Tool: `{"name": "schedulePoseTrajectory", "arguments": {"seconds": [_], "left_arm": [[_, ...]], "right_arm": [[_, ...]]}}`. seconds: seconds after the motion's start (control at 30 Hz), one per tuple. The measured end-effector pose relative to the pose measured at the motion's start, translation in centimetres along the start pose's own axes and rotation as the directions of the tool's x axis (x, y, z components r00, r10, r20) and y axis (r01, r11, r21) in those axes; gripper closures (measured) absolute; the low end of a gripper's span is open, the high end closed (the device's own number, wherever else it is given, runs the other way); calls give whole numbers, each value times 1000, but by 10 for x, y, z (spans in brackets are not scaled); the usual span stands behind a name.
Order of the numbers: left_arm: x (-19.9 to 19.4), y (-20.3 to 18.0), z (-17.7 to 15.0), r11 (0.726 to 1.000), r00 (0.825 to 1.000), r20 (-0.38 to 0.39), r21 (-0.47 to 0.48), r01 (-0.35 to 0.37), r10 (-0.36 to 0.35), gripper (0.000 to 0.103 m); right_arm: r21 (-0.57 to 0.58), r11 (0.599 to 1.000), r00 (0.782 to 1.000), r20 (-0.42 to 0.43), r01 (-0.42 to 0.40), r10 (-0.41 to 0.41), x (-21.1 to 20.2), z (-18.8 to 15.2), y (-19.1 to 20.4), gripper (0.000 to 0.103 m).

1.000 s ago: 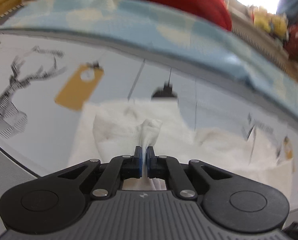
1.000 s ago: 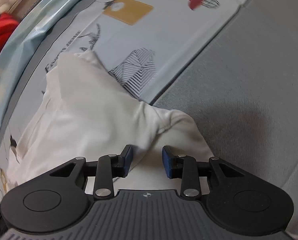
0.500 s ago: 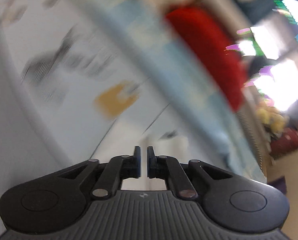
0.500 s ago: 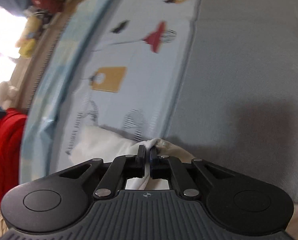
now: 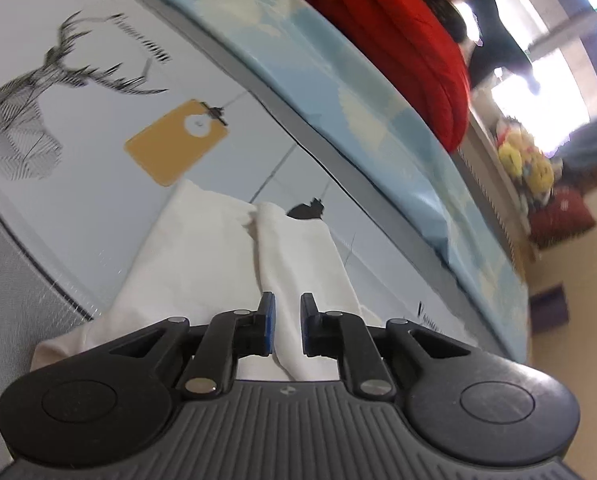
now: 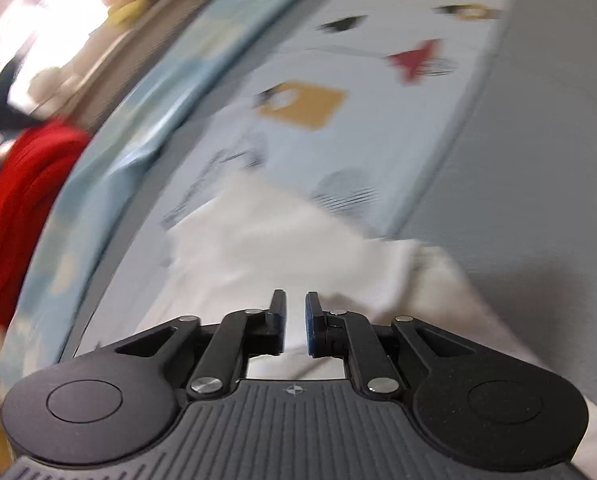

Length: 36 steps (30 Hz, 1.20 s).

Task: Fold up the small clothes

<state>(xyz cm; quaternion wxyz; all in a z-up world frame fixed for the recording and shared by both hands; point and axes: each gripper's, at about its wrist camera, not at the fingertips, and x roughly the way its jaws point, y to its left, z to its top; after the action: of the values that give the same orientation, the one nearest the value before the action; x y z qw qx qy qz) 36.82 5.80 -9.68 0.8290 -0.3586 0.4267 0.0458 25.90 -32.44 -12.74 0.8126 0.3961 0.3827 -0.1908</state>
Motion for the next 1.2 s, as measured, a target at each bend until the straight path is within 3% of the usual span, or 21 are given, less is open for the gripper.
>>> {"name": "schedulePoseTrajectory", "arguments": {"seconds": [0.13, 0.27, 0.4, 0.7, 0.83, 0.93, 1.0, 1.1, 1.13, 1.2], "left_arm": [[4, -15, -1, 992, 999, -10, 124, -34, 35, 91], [5, -28, -4, 961, 996, -19, 265, -84, 93, 91], [6, -28, 0, 955, 996, -42, 289, -64, 79, 87], [2, -16, 14, 958, 994, -57, 278, -70, 90, 86], [-2, -11, 20, 961, 995, -53, 265, -73, 90, 85], [-2, -9, 22, 962, 994, -60, 263, -68, 87, 85], [-1, -8, 22, 963, 994, -61, 260, -69, 88, 85], [1, -7, 22, 965, 994, -71, 253, -68, 89, 85], [2, -6, 22, 966, 993, -75, 251, -67, 88, 85], [3, -6, 21, 966, 993, -78, 250, -65, 87, 85]], "right_arm": [[-105, 989, 990, -109, -101, 90, 33, 0, 22, 67], [-248, 957, 977, -186, -149, 104, 56, -12, 48, 52], [-411, 897, 975, -209, -162, 80, 70, -25, 72, 50], [-584, 773, 961, -246, -248, 122, 77, -60, 105, 48], [-656, 693, 950, -273, -299, 152, 73, -76, 116, 53], [-687, 623, 923, -345, -374, 174, 67, -86, 120, 59], [-718, 555, 901, -405, -420, 158, 61, -93, 122, 63], [-764, 416, 860, -500, -493, 100, 51, -105, 122, 63], [-765, 392, 849, -521, -511, 91, 48, -105, 122, 63], [-754, 388, 839, -533, -530, 110, 38, -99, 121, 63]]}}
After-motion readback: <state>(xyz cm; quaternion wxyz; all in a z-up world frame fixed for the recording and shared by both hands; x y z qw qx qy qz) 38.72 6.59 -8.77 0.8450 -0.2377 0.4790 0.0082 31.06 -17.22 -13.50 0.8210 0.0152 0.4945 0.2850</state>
